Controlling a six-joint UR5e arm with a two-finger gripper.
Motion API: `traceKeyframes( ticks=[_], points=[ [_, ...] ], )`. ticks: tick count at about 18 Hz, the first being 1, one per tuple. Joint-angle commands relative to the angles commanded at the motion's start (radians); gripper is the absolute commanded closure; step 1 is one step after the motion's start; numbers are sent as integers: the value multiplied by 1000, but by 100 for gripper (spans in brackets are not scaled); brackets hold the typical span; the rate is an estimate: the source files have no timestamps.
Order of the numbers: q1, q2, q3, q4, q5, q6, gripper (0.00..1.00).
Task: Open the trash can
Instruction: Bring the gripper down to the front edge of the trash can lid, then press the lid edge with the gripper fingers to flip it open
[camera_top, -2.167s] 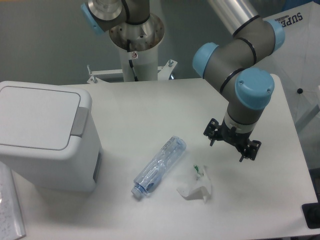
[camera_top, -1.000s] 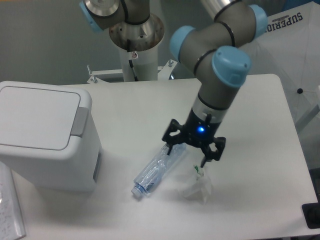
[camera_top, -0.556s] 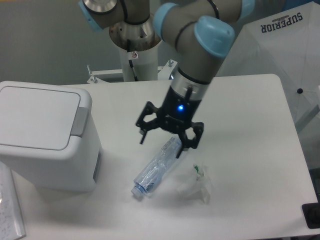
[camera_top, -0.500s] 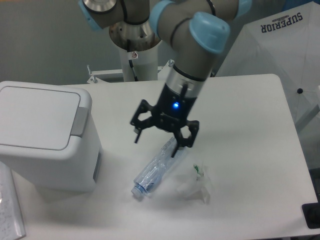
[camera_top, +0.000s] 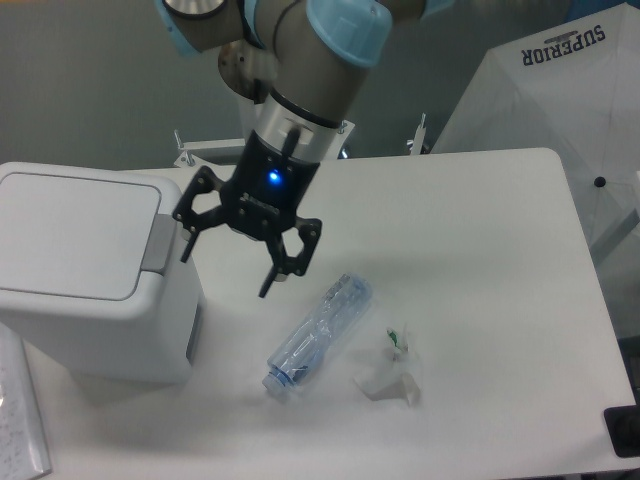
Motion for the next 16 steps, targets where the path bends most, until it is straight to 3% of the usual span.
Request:
traceKeyframes(
  ticks=[5, 16],
  points=[
    [-3, 0, -61, 54, 5, 0, 0],
    [-11, -3, -74, 54, 8, -3, 0]
  ],
)
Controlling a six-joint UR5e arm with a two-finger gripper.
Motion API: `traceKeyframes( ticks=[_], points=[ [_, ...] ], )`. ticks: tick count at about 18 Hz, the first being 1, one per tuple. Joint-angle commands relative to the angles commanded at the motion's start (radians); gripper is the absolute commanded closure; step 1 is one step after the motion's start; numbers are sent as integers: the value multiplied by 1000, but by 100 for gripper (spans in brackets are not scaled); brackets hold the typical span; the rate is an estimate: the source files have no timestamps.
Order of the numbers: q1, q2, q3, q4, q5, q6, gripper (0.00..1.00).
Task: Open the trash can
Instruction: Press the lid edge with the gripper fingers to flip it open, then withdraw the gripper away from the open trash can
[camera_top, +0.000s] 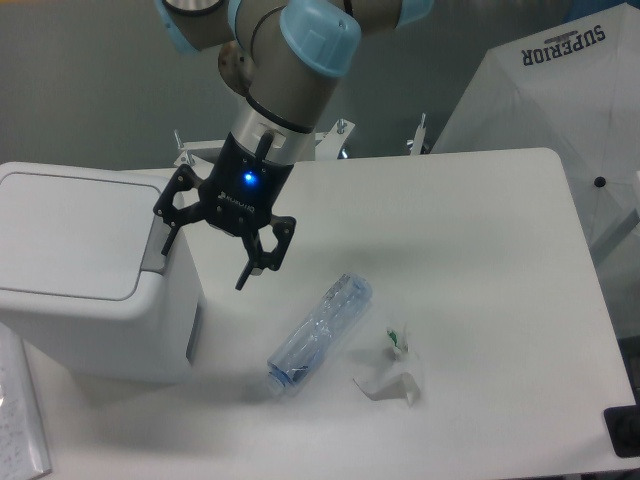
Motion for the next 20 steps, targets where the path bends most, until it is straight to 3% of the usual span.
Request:
traceKeyframes(
  ticks=[13, 20],
  points=[
    [0, -3, 0, 0, 0, -2, 0],
    [24, -5, 34, 2, -2, 9, 0]
  ],
)
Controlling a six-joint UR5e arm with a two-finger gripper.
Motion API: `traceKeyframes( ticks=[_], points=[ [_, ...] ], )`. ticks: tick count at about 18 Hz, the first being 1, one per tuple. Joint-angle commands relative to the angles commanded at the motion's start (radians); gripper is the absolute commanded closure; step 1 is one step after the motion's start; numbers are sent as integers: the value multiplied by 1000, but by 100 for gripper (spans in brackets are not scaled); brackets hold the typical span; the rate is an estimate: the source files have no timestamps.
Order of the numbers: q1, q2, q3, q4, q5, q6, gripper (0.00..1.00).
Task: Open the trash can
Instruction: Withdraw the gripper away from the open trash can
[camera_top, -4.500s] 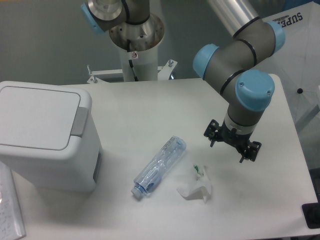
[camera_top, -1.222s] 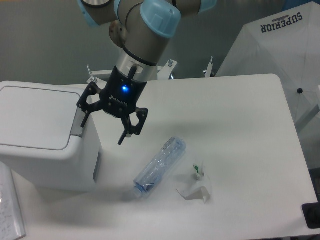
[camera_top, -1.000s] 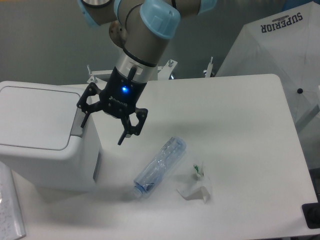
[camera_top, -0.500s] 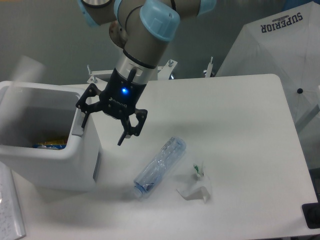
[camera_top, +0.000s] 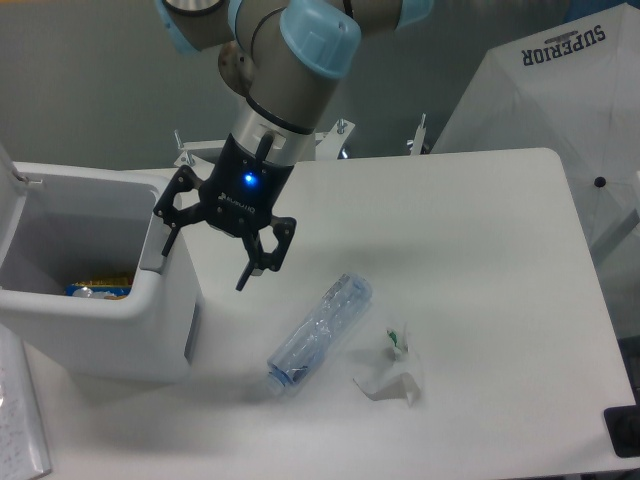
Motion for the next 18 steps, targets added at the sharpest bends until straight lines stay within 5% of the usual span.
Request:
traceKeyframes(
  ticks=[4, 7, 10, 14, 18],
  points=[
    [77, -15, 5, 21, 2, 44, 0],
    [127, -55, 2, 21, 30, 289, 0],
    [178, -90, -1, 25, 188, 562, 0],
    [209, -132, 8, 78, 296, 675, 0],
    [215, -221, 128, 45, 478, 699, 0]
  ],
)
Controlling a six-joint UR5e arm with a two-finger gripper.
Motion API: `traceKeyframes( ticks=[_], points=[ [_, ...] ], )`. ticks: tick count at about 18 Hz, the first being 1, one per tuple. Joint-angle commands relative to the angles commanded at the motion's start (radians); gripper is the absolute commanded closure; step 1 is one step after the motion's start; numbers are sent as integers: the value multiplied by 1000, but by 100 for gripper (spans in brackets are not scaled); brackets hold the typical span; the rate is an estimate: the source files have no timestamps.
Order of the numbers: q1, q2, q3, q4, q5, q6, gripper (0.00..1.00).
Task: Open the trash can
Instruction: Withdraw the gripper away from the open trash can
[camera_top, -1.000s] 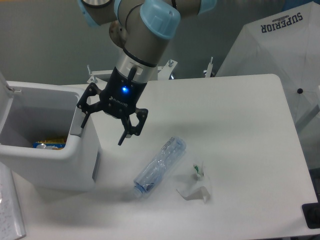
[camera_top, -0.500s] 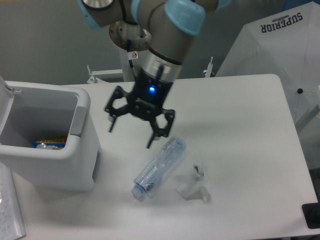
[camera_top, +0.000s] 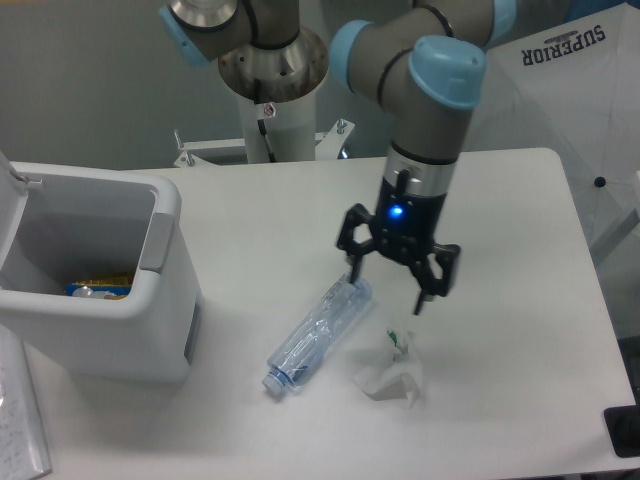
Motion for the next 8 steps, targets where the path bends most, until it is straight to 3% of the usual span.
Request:
traceKeyframes(
  ticks=[2, 5, 6, 8],
  points=[
    [-8, -87, 104, -76, 80, 9, 0],
    [-49, -172, 287, -270, 175, 15, 0],
    [-52, -180, 309, -310, 181, 15, 0],
    [-55, -178, 303, -316, 183, 14, 0]
  ],
)
